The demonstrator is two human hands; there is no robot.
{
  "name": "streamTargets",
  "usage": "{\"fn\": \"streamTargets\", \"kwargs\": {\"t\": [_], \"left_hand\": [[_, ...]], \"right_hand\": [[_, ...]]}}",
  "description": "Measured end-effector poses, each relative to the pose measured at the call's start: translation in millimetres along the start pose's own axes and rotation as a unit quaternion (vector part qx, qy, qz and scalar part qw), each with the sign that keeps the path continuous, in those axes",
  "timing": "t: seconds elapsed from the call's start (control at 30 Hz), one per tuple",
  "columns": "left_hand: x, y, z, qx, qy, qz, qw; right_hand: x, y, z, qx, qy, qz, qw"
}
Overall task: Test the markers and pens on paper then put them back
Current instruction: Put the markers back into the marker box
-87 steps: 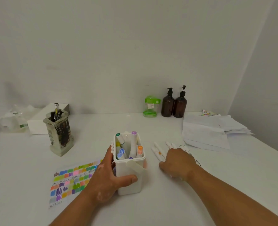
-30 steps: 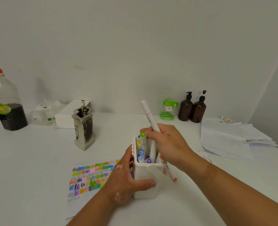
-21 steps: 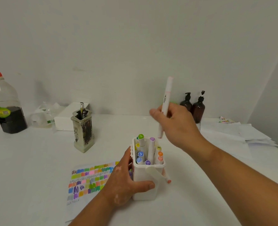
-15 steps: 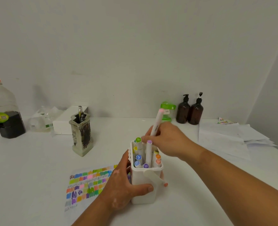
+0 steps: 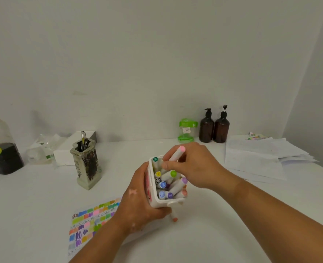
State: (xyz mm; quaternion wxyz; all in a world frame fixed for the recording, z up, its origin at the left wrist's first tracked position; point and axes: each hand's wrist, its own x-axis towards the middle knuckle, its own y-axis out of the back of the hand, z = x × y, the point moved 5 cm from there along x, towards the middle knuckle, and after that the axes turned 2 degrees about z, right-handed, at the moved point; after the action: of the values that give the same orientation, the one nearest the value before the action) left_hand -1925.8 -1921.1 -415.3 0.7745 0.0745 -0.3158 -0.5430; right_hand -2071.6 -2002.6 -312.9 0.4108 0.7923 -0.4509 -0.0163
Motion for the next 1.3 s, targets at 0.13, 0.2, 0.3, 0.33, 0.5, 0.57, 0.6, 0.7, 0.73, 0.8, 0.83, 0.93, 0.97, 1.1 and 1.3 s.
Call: {"fn": "streamTargets", "kwargs": {"t": [0.13, 0.2, 0.3, 0.33, 0.5, 0.57, 0.6, 0.7, 0.73, 0.8, 0.83, 0.93, 0.97, 1.1, 1.3], "left_hand": [[2.7, 3.3, -9.6, -0.007, -0.017, 0.024, 1.000], [3.7, 6.0, -13.9, -0.004, -0.023, 0.037, 0.999], [5.2, 7.4, -19.8, 0.013, -0.030, 0.050, 0.998], [5.9, 7.8, -21.6, 0.016, -0.030, 0.053, 0.998], [6.3, 16.5, -38.0, -0.017, -0.029, 0.071, 0.997], [4.3, 23.7, -43.2, -0.026, -0.022, 0.084, 0.996], [2.7, 26.9, -45.1, -0.032, -0.018, 0.091, 0.995], [-0.6, 30.1, -45.1, -0.051, -0.006, 0.101, 0.994], [-1.3, 29.8, -44.8, -0.055, -0.006, 0.102, 0.993], [-2.4, 28.5, -44.4, -0.054, -0.008, 0.103, 0.993], [-3.2, 28.6, -44.4, -0.052, -0.007, 0.102, 0.993], [-5.2, 31.1, -47.5, -0.047, -0.005, 0.102, 0.994], [-5.5, 31.5, -48.8, -0.048, -0.003, 0.100, 0.994], [-2.6, 23.1, -46.0, -0.043, 0.003, 0.079, 0.996], [12.6, -16.9, -32.0, -0.060, 0.006, 0.035, 0.998]], "right_hand": [[14.9, -1.2, -11.7, -0.067, 0.020, -0.003, 0.998], [20.5, -3.5, -18.3, -0.100, 0.035, -0.022, 0.994], [22.6, -17.0, -21.8, -0.180, 0.058, -0.055, 0.980], [22.7, -20.0, -20.7, -0.177, 0.059, -0.057, 0.981], [19.3, -6.8, -11.5, 0.025, 0.022, -0.018, 0.999], [18.5, 0.4, 3.2, 0.123, -0.006, 0.016, 0.992], [17.3, -0.8, 13.4, 0.120, -0.032, 0.030, 0.992], [6.3, -38.9, 47.0, -0.095, -0.107, -0.050, 0.988], [-0.1, -58.2, 55.1, -0.161, -0.116, -0.092, 0.976], [-11.0, -91.5, 65.5, -0.193, -0.131, -0.141, 0.962], [-13.8, -102.7, 67.8, -0.180, -0.139, -0.150, 0.962], [-14.5, -114.5, 71.7, -0.148, -0.171, -0.160, 0.961], [-15.3, -111.2, 73.8, -0.149, -0.187, -0.167, 0.956], [-24.6, -54.9, 102.0, -0.126, -0.260, -0.124, 0.949], [-39.1, 64.8, 177.6, -0.244, -0.328, -0.015, 0.913]]}}
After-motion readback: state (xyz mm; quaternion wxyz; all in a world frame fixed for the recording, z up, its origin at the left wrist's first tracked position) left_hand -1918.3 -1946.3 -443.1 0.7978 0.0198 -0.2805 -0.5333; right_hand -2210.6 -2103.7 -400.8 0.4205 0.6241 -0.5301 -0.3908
